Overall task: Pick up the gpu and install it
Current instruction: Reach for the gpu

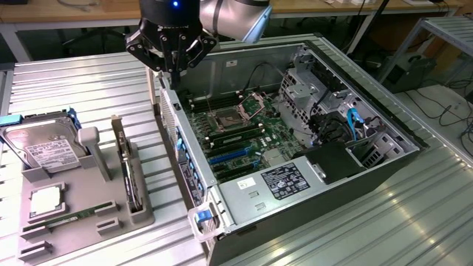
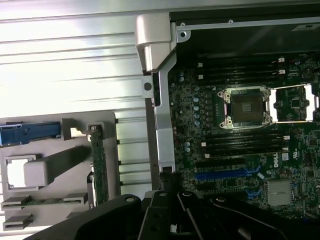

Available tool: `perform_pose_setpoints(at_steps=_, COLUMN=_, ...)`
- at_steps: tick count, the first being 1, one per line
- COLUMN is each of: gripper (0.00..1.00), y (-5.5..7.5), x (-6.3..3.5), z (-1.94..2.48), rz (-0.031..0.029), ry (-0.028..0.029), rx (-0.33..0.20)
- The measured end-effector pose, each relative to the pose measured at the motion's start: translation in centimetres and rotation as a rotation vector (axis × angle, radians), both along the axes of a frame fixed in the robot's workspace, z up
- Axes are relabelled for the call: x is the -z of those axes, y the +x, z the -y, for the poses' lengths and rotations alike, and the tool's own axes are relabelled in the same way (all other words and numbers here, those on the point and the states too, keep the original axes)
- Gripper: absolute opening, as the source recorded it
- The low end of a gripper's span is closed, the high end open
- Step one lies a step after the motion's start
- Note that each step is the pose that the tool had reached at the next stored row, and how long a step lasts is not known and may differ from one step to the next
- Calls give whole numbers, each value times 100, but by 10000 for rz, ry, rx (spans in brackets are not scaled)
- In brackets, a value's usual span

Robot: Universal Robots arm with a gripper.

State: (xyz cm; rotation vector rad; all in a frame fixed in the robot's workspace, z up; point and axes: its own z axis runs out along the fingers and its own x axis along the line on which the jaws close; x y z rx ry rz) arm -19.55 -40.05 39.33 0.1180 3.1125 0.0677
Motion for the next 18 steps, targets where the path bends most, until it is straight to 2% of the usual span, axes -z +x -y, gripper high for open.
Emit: perform_pose_setpoints(at_steps=18, gripper=11, y=-111, x=0, z=5, rz=0, ry=0, rx=0)
